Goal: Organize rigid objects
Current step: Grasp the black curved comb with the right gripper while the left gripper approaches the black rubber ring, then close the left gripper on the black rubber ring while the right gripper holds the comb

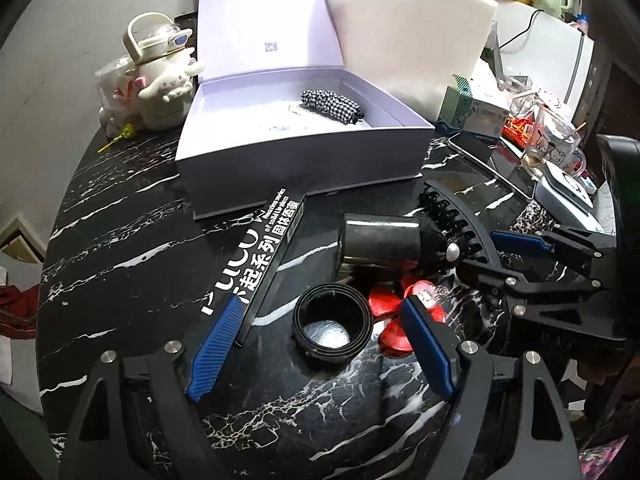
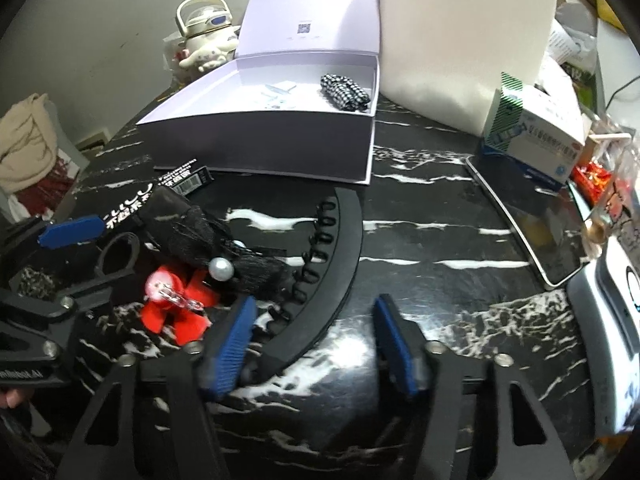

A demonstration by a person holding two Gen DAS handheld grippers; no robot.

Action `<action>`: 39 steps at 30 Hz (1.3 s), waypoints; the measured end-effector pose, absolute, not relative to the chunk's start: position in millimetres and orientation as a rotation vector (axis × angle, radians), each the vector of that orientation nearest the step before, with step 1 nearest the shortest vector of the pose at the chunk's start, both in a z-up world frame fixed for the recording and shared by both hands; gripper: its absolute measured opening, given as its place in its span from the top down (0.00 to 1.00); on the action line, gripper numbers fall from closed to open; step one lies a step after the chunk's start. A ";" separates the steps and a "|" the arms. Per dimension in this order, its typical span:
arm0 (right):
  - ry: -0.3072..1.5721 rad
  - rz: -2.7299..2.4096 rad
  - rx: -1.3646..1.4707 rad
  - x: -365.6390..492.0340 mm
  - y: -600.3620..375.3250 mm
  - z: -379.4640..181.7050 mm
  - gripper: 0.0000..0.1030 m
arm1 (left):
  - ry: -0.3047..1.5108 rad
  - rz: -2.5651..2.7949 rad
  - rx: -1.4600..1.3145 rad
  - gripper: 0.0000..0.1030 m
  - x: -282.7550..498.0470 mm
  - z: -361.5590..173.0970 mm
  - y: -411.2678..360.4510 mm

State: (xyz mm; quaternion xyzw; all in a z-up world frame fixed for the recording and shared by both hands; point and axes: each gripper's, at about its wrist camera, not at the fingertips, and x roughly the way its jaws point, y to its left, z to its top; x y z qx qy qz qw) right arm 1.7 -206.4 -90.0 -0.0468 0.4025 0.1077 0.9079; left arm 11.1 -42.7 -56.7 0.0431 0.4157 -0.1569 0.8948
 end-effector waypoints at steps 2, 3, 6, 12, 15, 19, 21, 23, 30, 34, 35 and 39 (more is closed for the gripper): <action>0.828 0.219 -0.097 -0.7 -211.2 -89.9 0.65 | 0.857 -0.325 0.092 0.21 10.3 -56.4 -43.3; 0.827 0.215 -0.096 -1.5 -214.1 -90.0 0.66 | 0.857 -0.324 0.095 0.21 10.1 -56.7 -43.5; 0.828 0.214 -0.087 -6.5 -222.3 -90.5 0.71 | 0.846 -0.331 0.092 0.22 7.4 -56.9 -44.1; 0.826 0.205 -0.084 -17.9 -232.4 -91.9 0.73 | 0.837 -0.324 0.112 0.30 5.9 -59.7 -48.5; 0.827 0.201 -0.074 -20.1 -235.9 -91.9 0.73 | 0.843 -0.319 0.118 0.48 6.8 -63.9 -48.7; 0.830 0.195 -0.066 -23.5 -240.8 -92.0 0.73 | 0.867 -0.330 0.111 0.61 7.5 -70.5 -49.2; 0.832 0.195 -0.070 -25.7 -242.0 -91.9 0.77 | 0.873 -0.347 0.104 0.61 5.3 -70.1 -49.3; 0.833 0.200 -0.081 -29.6 -242.1 -91.8 0.77 | 0.878 -0.355 0.108 0.61 1.8 -69.6 -49.9; 0.848 0.233 -0.090 -48.1 -247.8 -91.8 0.77 | 0.912 -0.368 0.123 0.61 -15.9 -68.0 -45.4; 0.855 0.249 -0.120 -57.0 -248.9 -91.9 0.77 | 0.910 -0.372 0.147 0.61 -23.1 -68.5 -44.3; 0.855 0.249 -0.129 -57.9 -248.3 -92.0 0.76 | 0.908 -0.373 0.150 0.61 -23.0 -68.4 -44.7; 0.845 0.241 -0.141 -51.2 -244.9 -93.5 0.59 | 0.907 -0.378 0.129 0.61 -19.3 -70.9 -44.4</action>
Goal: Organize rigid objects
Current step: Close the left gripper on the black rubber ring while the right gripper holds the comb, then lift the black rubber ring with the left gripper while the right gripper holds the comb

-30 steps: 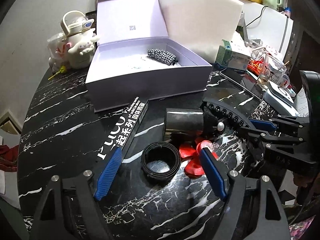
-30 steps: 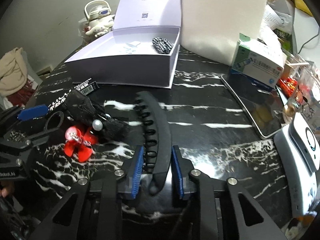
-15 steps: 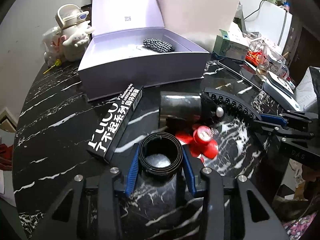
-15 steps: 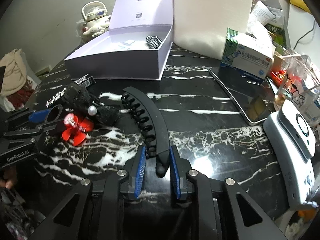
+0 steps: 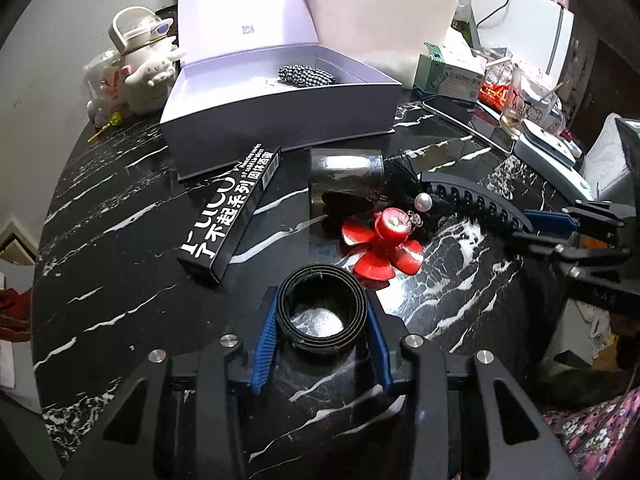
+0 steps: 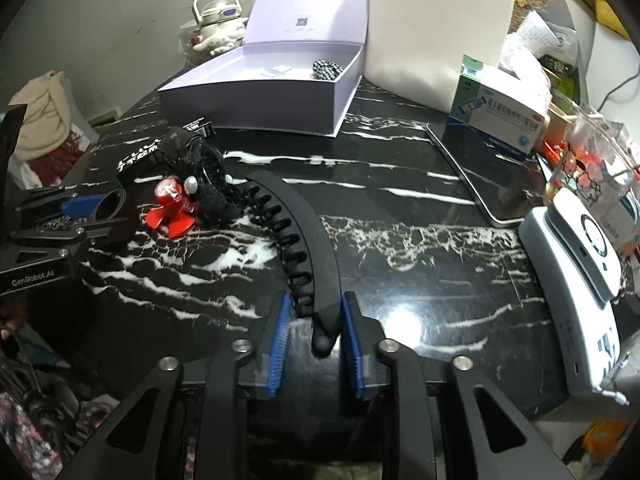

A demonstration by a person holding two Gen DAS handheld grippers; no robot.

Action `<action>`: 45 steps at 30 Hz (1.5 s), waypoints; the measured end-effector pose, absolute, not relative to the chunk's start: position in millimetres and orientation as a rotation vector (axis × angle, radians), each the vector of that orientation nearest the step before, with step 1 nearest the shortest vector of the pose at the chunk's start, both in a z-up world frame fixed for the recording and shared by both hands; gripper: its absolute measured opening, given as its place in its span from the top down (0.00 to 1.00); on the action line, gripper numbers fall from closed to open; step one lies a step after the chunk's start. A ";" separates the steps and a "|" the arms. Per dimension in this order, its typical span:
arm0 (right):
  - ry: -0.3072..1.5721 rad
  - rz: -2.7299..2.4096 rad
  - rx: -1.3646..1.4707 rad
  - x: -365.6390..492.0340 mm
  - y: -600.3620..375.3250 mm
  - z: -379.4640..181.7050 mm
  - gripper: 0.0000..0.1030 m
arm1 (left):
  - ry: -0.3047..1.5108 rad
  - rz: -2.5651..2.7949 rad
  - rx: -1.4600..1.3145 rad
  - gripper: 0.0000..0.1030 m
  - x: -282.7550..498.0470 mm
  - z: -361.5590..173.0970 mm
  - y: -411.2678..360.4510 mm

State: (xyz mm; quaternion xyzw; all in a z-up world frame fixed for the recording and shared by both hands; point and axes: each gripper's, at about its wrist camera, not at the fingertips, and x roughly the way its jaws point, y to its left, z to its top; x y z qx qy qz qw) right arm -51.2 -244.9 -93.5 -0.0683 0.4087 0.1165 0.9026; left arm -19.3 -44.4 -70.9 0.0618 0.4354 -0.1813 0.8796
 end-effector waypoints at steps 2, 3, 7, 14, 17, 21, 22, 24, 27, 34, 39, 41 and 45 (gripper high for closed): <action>0.837 0.246 -0.152 -45.8 -241.5 -94.6 0.48 | 0.902 -0.382 0.110 0.61 -17.6 -71.7 -42.9; 0.831 0.253 -0.162 -43.5 -239.5 -94.9 0.48 | 0.899 -0.380 0.108 0.61 -16.9 -71.8 -42.7; 0.819 0.273 -0.169 -32.1 -235.1 -95.0 0.48 | 0.885 -0.362 0.124 0.61 -14.7 -72.7 -44.3; 0.801 0.319 -0.193 -25.2 -225.0 -95.1 0.64 | 0.868 -0.359 0.138 0.61 -11.7 -73.3 -46.5; 0.793 0.351 -0.225 -25.7 -218.4 -95.3 0.72 | 0.863 -0.357 0.138 0.61 -11.2 -73.3 -46.8; 0.794 0.347 -0.212 -23.9 -216.2 -95.7 0.72 | 0.860 -0.362 0.140 0.61 -11.3 -73.5 -47.3; 0.793 0.347 -0.213 -24.4 -214.8 -95.8 0.72 | 0.861 -0.362 0.139 0.61 -11.1 -73.6 -47.4; 0.793 0.344 -0.213 -24.2 -213.7 -95.9 0.72 | 0.864 -0.360 0.139 0.61 -10.6 -73.4 -47.8; 0.790 0.332 -0.204 -24.0 -214.4 -95.6 0.72 | 0.865 -0.354 0.130 0.61 -10.6 -73.0 -47.5; 0.776 0.322 -0.156 -29.1 -224.8 -93.8 0.72 | 0.860 -0.329 0.081 0.61 -10.6 -71.1 -42.7; 0.757 0.304 -0.153 -34.6 -227.9 -88.8 0.72 | 0.844 -0.322 0.061 0.61 -14.9 -65.5 -42.0; 0.749 0.304 -0.143 -39.1 -231.1 -85.7 0.72 | 0.831 -0.323 0.065 0.61 -18.2 -60.8 -43.8; 0.732 0.299 -0.142 -45.3 -232.1 -80.1 0.72 | 0.803 -0.316 0.069 0.61 -23.1 -50.1 -45.6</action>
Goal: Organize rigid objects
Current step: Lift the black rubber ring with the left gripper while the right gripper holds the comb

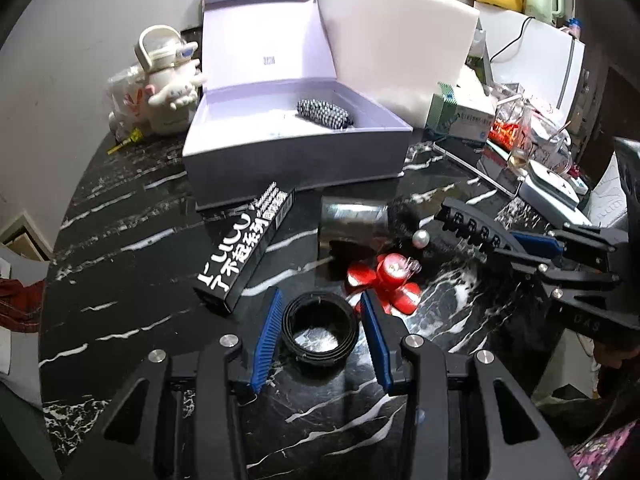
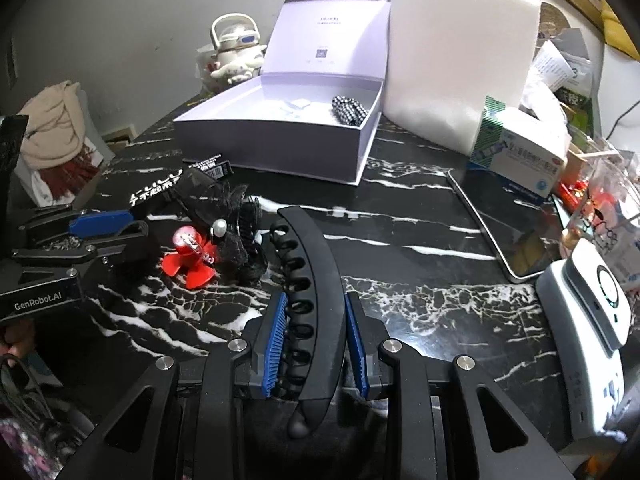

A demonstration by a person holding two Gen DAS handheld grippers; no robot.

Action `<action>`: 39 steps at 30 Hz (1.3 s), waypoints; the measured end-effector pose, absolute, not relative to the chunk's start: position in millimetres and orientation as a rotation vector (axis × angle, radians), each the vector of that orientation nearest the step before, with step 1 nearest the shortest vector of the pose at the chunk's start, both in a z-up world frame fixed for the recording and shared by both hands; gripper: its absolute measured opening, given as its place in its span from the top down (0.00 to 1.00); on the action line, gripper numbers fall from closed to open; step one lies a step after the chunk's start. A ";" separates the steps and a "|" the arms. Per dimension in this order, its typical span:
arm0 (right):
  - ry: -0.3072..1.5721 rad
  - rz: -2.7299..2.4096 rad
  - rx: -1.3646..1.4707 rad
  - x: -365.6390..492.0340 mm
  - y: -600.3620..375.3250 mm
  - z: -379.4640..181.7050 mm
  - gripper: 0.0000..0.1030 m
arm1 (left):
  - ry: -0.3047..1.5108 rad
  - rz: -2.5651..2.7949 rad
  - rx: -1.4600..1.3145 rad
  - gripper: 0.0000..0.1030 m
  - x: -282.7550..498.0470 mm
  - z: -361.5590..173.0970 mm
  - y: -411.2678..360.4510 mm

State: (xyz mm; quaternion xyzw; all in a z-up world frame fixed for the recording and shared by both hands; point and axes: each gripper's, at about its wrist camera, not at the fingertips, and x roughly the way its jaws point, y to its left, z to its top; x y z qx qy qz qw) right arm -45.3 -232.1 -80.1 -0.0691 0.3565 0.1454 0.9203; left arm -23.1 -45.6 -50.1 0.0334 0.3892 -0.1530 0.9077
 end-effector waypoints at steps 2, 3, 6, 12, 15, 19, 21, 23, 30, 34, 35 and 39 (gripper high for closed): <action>0.722 0.300 -0.149 -49.3 -230.7 -75.9 0.72 | 0.794 -0.320 0.052 0.61 -25.0 -44.1 -45.3; 0.714 0.306 -0.151 -51.8 -230.3 -73.4 0.72 | 0.788 -0.318 0.053 0.61 -26.0 -41.9 -45.6; 0.695 0.318 -0.156 -57.8 -229.2 -68.0 0.72 | 0.769 -0.295 0.072 0.61 -28.9 -35.6 -47.6; 0.647 0.343 -0.170 -67.4 -224.0 -54.8 0.72 | 0.757 -0.291 0.065 0.61 -30.3 -27.0 -43.6; 0.622 0.348 -0.190 -70.6 -219.2 -48.3 0.72 | 0.755 -0.278 0.058 0.68 -28.0 -24.6 -40.3; 0.616 0.357 -0.196 -71.2 -215.3 -46.9 0.72 | 0.770 -0.276 0.035 0.68 -23.7 -27.0 -35.8; 0.619 0.359 -0.197 -70.4 -213.4 -47.8 0.72 | 0.779 -0.295 0.024 0.68 -23.8 -29.0 -34.3; 0.623 0.363 -0.192 -70.0 -213.2 -49.2 0.72 | 0.775 -0.325 0.016 0.68 -26.1 -28.6 -34.4; 0.651 0.357 -0.144 -65.0 -219.6 -54.9 0.72 | 0.849 -0.342 0.014 0.67 -17.2 -43.7 -37.9; 0.682 0.343 -0.121 -59.8 -225.0 -60.6 0.72 | 0.858 -0.301 0.029 0.61 -15.1 -52.5 -37.4; 0.689 0.342 -0.117 -58.6 -225.9 -62.2 0.72 | 0.867 -0.305 0.033 0.59 -14.0 -54.6 -37.5; 0.702 0.340 -0.108 -55.0 -226.9 -65.4 0.72 | 0.875 -0.304 0.000 0.37 -10.4 -59.0 -34.0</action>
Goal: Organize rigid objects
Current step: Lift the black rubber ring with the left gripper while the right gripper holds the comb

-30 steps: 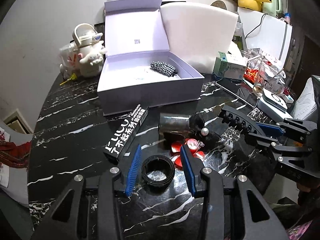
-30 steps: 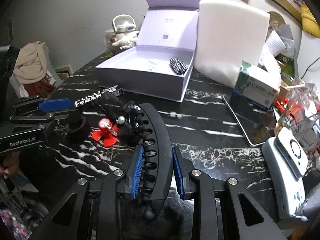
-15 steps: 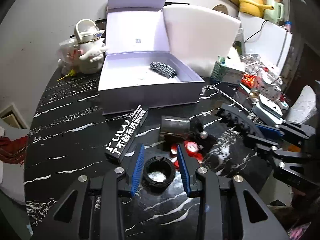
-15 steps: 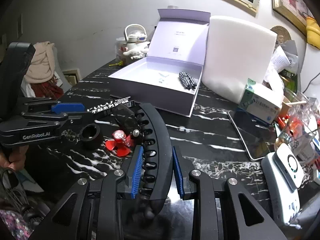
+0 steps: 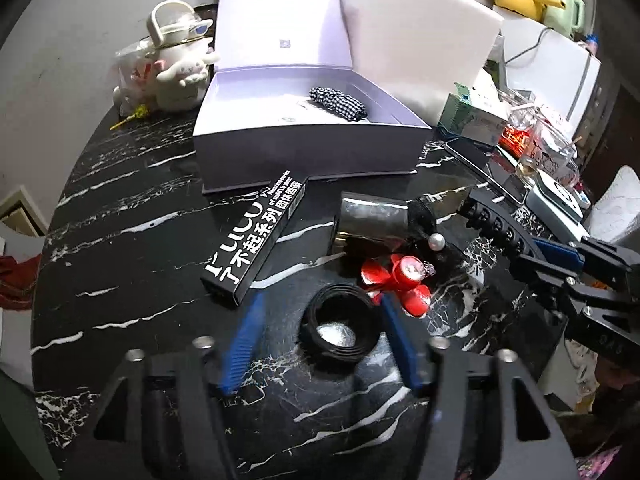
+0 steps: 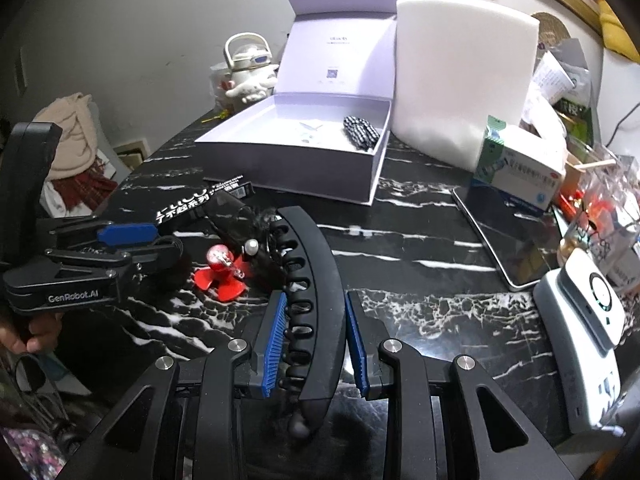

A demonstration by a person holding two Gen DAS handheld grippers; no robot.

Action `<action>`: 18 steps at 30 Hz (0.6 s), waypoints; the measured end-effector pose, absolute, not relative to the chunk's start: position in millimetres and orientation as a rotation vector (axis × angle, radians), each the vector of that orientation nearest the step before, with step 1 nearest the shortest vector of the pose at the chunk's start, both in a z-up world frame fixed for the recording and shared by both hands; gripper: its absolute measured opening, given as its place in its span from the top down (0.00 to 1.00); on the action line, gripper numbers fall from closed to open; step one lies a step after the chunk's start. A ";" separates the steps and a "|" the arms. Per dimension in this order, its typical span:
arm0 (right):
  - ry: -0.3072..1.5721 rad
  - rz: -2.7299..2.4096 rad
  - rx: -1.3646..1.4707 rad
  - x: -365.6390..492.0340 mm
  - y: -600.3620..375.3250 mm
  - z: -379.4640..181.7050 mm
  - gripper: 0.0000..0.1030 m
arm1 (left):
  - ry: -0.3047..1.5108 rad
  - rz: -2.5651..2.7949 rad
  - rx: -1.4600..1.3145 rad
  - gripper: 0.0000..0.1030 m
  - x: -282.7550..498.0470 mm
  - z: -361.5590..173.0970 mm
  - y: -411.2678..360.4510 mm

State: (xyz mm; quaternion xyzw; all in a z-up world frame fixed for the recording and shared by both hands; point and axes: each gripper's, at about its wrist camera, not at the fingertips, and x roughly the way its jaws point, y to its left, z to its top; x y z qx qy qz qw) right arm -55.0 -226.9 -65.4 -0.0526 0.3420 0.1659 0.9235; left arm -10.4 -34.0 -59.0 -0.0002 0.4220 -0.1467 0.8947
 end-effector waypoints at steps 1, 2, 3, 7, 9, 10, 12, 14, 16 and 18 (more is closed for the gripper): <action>0.704 0.342 -0.108 -54.6 -226.7 -65.7 0.72 | 0.878 -0.310 -0.012 0.37 -9.7 -60.1 -32.9; 0.705 0.342 -0.108 -54.4 -226.4 -65.6 0.72 | 0.884 -0.321 -0.028 0.37 -8.7 -61.6 -32.1; 0.706 0.343 -0.108 -54.2 -226.4 -65.7 0.72 | 0.888 -0.329 -0.035 0.37 -7.8 -62.7 -32.1; 0.716 0.344 -0.098 -50.1 -227.2 -67.0 0.72 | 0.885 -0.345 -0.011 0.37 -7.5 -64.1 -38.5; 0.722 0.344 -0.096 -48.6 -227.5 -69.0 0.72 | 0.884 -0.354 0.019 0.37 -8.1 -65.3 -44.2; 0.727 0.343 -0.093 -47.5 -227.8 -70.2 0.72 | 0.885 -0.356 0.028 0.37 -8.2 -65.9 -46.0; 0.736 0.342 -0.088 -45.7 -228.5 -72.3 0.72 | 0.894 -0.361 0.043 0.37 -8.1 -69.3 -50.3; 0.742 0.340 -0.083 -44.0 -230.0 -73.7 0.72 | 0.906 -0.366 0.045 0.37 -7.4 -72.9 -52.2; 0.744 0.337 -0.079 -41.9 -231.8 -74.3 0.72 | 0.906 -0.366 0.047 0.37 -7.8 -74.4 -53.4; 0.747 0.333 -0.074 -40.7 -234.0 -74.8 0.72 | 0.889 -0.367 0.054 0.37 -8.9 -73.2 -55.1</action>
